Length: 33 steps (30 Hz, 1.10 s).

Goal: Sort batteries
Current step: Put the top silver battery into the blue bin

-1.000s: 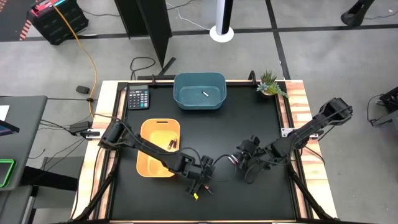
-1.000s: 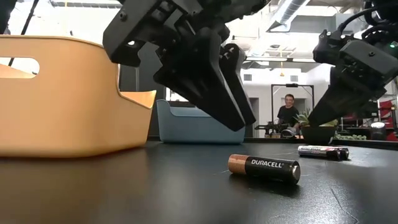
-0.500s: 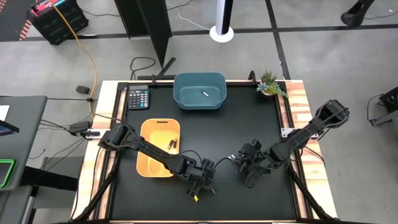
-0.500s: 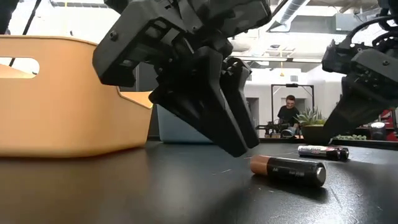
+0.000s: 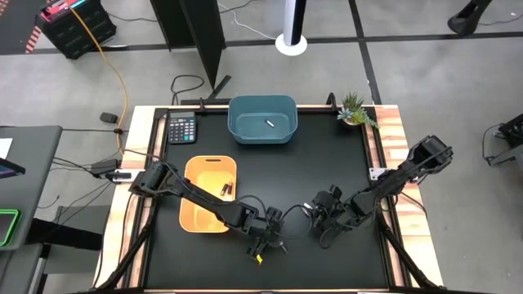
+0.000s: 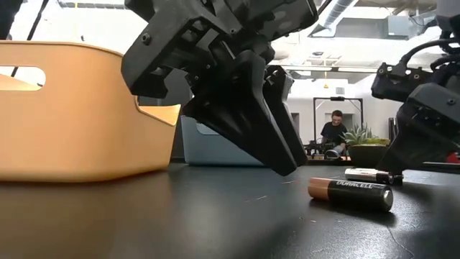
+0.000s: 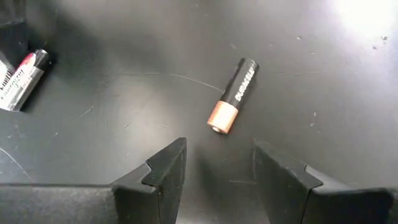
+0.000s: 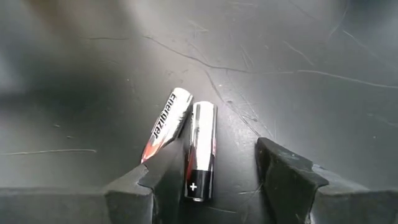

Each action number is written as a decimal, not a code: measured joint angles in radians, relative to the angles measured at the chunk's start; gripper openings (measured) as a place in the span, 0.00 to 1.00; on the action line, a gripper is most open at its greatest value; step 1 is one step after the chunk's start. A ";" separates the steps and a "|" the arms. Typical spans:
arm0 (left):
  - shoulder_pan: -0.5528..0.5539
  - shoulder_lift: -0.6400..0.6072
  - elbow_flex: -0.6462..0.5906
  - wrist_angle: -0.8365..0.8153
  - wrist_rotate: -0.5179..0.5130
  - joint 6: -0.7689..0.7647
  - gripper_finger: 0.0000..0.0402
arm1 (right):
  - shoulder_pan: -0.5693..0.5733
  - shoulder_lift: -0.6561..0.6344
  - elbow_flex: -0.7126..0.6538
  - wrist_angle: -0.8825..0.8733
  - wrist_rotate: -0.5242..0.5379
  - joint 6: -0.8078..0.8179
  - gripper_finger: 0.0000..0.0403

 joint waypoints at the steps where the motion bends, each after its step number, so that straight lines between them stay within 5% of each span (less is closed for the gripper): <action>1: 0.001 0.000 0.000 -0.001 0.000 -0.002 0.43 | -0.002 0.003 0.000 0.000 0.001 0.000 0.55; 6: 0.004 0.000 0.000 -0.001 -0.007 -0.002 0.43 | -0.012 0.014 0.001 -0.002 0.005 -0.033 0.49; 18: 0.016 0.000 0.000 0.000 -0.088 -0.014 0.43 | -0.048 0.014 0.000 0.001 -0.020 -0.120 0.09; 27: 0.025 -0.020 0.000 -0.024 -0.195 -0.061 0.43 | -0.103 -0.055 -0.005 -0.023 0.071 -0.246 0.08; 33: 0.036 -0.096 0.000 -0.040 -0.303 -0.081 0.43 | -0.272 -0.171 0.058 0.055 0.165 -0.584 0.08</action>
